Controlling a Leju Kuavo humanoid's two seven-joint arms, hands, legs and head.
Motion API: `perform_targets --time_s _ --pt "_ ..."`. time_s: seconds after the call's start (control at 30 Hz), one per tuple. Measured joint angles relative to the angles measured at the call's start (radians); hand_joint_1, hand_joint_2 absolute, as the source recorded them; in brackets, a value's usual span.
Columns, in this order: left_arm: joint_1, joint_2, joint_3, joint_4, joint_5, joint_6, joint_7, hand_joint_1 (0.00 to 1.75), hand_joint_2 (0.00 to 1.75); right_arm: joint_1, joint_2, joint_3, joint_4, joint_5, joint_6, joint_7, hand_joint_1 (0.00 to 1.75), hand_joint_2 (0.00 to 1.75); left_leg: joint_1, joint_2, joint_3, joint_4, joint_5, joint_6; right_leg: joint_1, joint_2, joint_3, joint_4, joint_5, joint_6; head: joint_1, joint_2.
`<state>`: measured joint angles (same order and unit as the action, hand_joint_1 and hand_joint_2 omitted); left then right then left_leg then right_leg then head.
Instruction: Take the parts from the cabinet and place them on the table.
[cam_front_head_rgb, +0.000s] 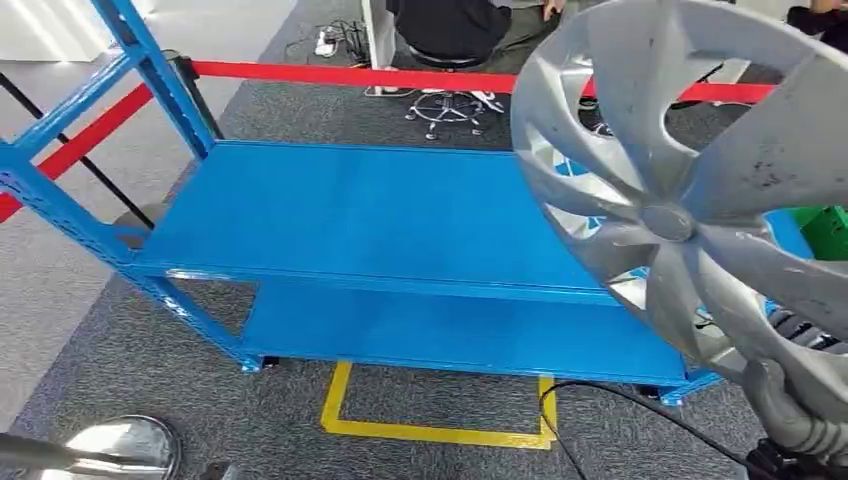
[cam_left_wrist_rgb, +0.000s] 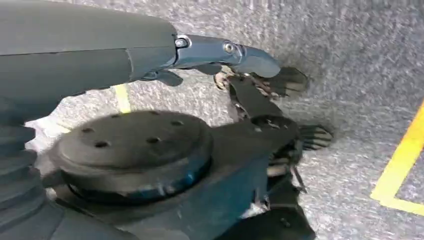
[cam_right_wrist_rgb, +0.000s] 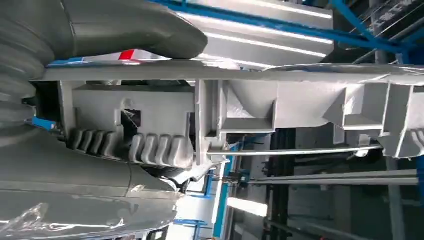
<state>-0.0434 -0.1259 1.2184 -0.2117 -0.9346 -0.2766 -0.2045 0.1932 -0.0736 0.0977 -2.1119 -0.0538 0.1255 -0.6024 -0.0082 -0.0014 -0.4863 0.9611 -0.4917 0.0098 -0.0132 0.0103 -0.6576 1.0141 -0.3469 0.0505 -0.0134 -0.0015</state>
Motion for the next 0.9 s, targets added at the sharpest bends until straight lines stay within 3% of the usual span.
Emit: perform_targets --time_s 0.07,0.1,0.13,0.17,0.2,0.23,0.3,0.33,0.37,0.4,0.43,0.5,0.53,0.57,0.63,0.67,0.7,0.73,0.77,0.8,0.83,0.87,0.9 --pt "-0.001 0.002 0.001 0.0 0.0 0.004 -0.002 0.0 1.75 0.003 0.0 -0.001 0.0 0.003 -0.014 -0.002 1.75 1.75 0.004 0.005 -0.02 0.0 0.021 0.014 -0.002 -0.004 -0.031 0.069 -0.1 0.005 0.005 0.0" --pt "-0.002 0.002 0.001 0.0 -0.001 0.005 -0.003 0.0 1.75 0.003 0.0 -0.004 0.0 0.008 -0.026 -0.002 1.75 1.75 0.003 0.005 -0.031 0.0 0.031 0.016 -0.002 -0.004 -0.048 0.148 -0.161 0.009 0.005 0.0" --pt "-0.002 0.0 0.001 0.0 -0.003 0.009 -0.003 0.0 1.75 0.005 0.0 -0.005 0.0 0.016 -0.046 -0.002 1.75 1.75 0.002 0.005 -0.043 0.001 0.041 0.018 -0.002 -0.004 -0.065 0.225 -0.206 0.011 0.006 0.0" --pt "-0.002 -0.001 0.001 0.0 -0.008 0.012 -0.003 0.0 1.75 0.008 0.0 -0.008 0.0 0.024 -0.068 -0.002 1.75 1.75 0.001 0.005 -0.055 0.001 0.051 0.018 -0.001 -0.004 -0.074 0.286 -0.229 0.013 0.007 0.0" --pt "-0.002 -0.003 0.001 0.0 -0.009 0.015 -0.003 0.0 1.75 0.012 0.0 -0.016 0.0 0.033 -0.094 -0.002 1.75 1.75 -0.001 0.005 -0.07 0.002 0.061 0.018 -0.001 -0.004 -0.067 0.314 -0.221 0.013 0.006 0.0" --pt "-0.001 -0.003 0.001 0.0 -0.011 0.016 -0.002 0.0 1.75 0.016 0.001 -0.024 0.0 0.044 -0.119 -0.001 1.75 1.75 -0.001 0.005 -0.084 0.004 0.072 0.017 -0.001 -0.004 -0.039 0.296 -0.189 0.011 0.006 0.0" --pt "-0.001 -0.004 0.001 0.0 -0.011 0.018 -0.003 0.0 1.75 0.019 0.002 -0.036 0.0 0.071 -0.167 0.004 1.75 1.75 -0.002 0.005 -0.107 0.008 0.089 0.012 0.0 -0.005 0.067 0.161 -0.123 0.006 0.007 0.0" --pt "-0.002 -0.005 0.001 0.0 -0.012 0.019 -0.003 0.0 1.75 0.02 0.004 -0.042 0.0 0.091 -0.192 0.009 1.75 1.75 -0.002 0.005 -0.114 0.012 0.097 0.007 0.001 -0.006 0.14 0.054 -0.136 0.003 0.006 0.0" --pt "-0.001 -0.005 0.001 0.0 -0.014 0.022 -0.003 0.0 1.75 0.021 0.006 -0.048 -0.001 0.11 -0.22 0.017 1.75 1.75 -0.008 0.003 -0.12 0.014 0.103 0.002 0.005 -0.007 0.195 -0.024 -0.171 0.002 0.007 0.0" --pt "-0.001 -0.005 0.001 0.0 -0.018 0.026 -0.002 0.0 1.75 0.028 0.009 -0.055 -0.002 0.119 -0.244 0.024 1.75 1.75 -0.007 0.004 -0.118 0.012 0.112 -0.003 0.006 -0.004 0.186 -0.021 -0.168 -0.005 0.002 0.0" --pt "-0.001 -0.005 0.001 0.0 -0.019 0.03 -0.002 0.0 1.75 0.033 0.011 -0.06 -0.003 0.128 -0.273 0.03 1.75 1.75 -0.005 0.003 -0.12 0.013 0.119 -0.007 0.007 -0.003 0.176 -0.024 -0.166 -0.008 0.01 0.0" --pt "0.002 -0.005 0.002 0.0 -0.022 0.035 0.0 0.0 1.75 0.039 0.019 -0.07 -0.002 0.14 -0.325 0.047 1.75 1.75 -0.006 0.003 -0.127 0.01 0.133 -0.02 0.004 -0.005 0.161 -0.024 -0.147 -0.028 0.01 0.0" --pt "0.004 -0.006 0.002 0.0 -0.023 0.035 0.0 0.0 1.75 0.04 0.023 -0.073 -0.002 0.148 -0.351 0.053 1.75 1.75 -0.003 0.002 -0.137 0.019 0.103 -0.028 0.002 -0.006 0.148 -0.025 -0.136 -0.035 0.008 0.0" --pt "0.005 -0.006 0.002 0.0 -0.026 0.035 0.0 0.0 1.75 0.044 0.024 -0.076 -0.002 0.153 -0.371 0.056 1.75 1.75 -0.003 0.002 -0.155 0.059 0.042 -0.036 0.001 -0.006 0.14 -0.025 -0.124 -0.043 0.001 0.0" --pt "0.005 -0.007 0.002 0.0 -0.029 0.035 0.0 0.0 1.75 0.054 0.025 -0.081 -0.002 0.156 -0.394 0.058 1.75 1.75 0.003 0.002 -0.202 0.213 -0.075 -0.046 0.001 -0.006 0.106 -0.024 -0.097 -0.046 -0.001 0.0" --pt "0.005 -0.007 0.002 0.0 -0.029 0.034 0.0 0.0 1.75 0.058 0.026 -0.083 -0.002 0.155 -0.4 0.059 1.75 1.75 0.004 0.002 -0.218 0.286 -0.105 -0.049 0.001 -0.006 0.09 -0.023 -0.086 -0.045 -0.001 0.0" --pt "0.005 -0.007 0.002 0.0 -0.029 0.034 0.0 0.0 1.75 0.061 0.028 -0.085 -0.002 0.155 -0.403 0.059 1.75 1.75 0.006 0.002 -0.218 0.329 -0.104 -0.05 0.001 -0.006 0.073 -0.022 -0.074 -0.043 -0.002 0.0" --pt "0.005 -0.007 0.002 0.0 -0.03 0.034 0.0 0.0 1.75 0.065 0.028 -0.087 -0.002 0.155 -0.404 0.06 1.75 1.75 0.008 0.002 -0.198 0.326 -0.074 -0.051 0.0 -0.006 0.058 -0.022 -0.062 -0.041 -0.002 0.0" --pt "0.004 -0.007 0.002 0.0 -0.03 0.034 0.0 0.0 1.75 0.07 0.029 -0.087 -0.002 0.155 -0.404 0.06 1.75 1.75 0.009 0.002 -0.16 0.288 -0.033 -0.051 0.0 -0.006 0.043 -0.022 -0.05 -0.039 -0.002 0.0" --pt "0.003 -0.007 0.002 0.0 -0.03 0.034 0.0 0.0 1.75 0.071 0.029 -0.087 -0.002 0.155 -0.405 0.06 1.75 1.75 0.009 0.002 -0.104 0.216 0.001 -0.049 -0.001 -0.004 0.029 -0.022 -0.038 -0.035 -0.002 0.0" --pt "0.001 -0.007 0.002 0.0 -0.03 0.034 0.0 0.0 1.75 0.071 0.029 -0.087 -0.002 0.155 -0.406 0.06 1.75 1.75 0.01 0.002 -0.039 0.128 0.008 -0.048 -0.001 -0.003 0.02 -0.022 -0.027 -0.03 -0.002 0.0" --pt "-0.002 -0.008 0.002 0.0 -0.03 0.034 0.0 0.0 1.75 0.073 0.029 -0.088 -0.003 0.155 -0.407 0.06 1.75 1.75 0.009 0.0 0.042 0.032 -0.014 -0.046 0.003 -0.003 0.013 -0.019 -0.019 -0.024 -0.003 0.0" --pt "-0.005 -0.008 0.002 0.0 -0.03 0.034 0.0 0.0 1.75 0.074 0.029 -0.088 -0.003 0.151 -0.408 0.06 1.75 1.75 0.008 -0.002 0.076 -0.037 -0.036 -0.034 0.004 -0.005 0.009 -0.016 -0.011 -0.018 -0.002 0.0"
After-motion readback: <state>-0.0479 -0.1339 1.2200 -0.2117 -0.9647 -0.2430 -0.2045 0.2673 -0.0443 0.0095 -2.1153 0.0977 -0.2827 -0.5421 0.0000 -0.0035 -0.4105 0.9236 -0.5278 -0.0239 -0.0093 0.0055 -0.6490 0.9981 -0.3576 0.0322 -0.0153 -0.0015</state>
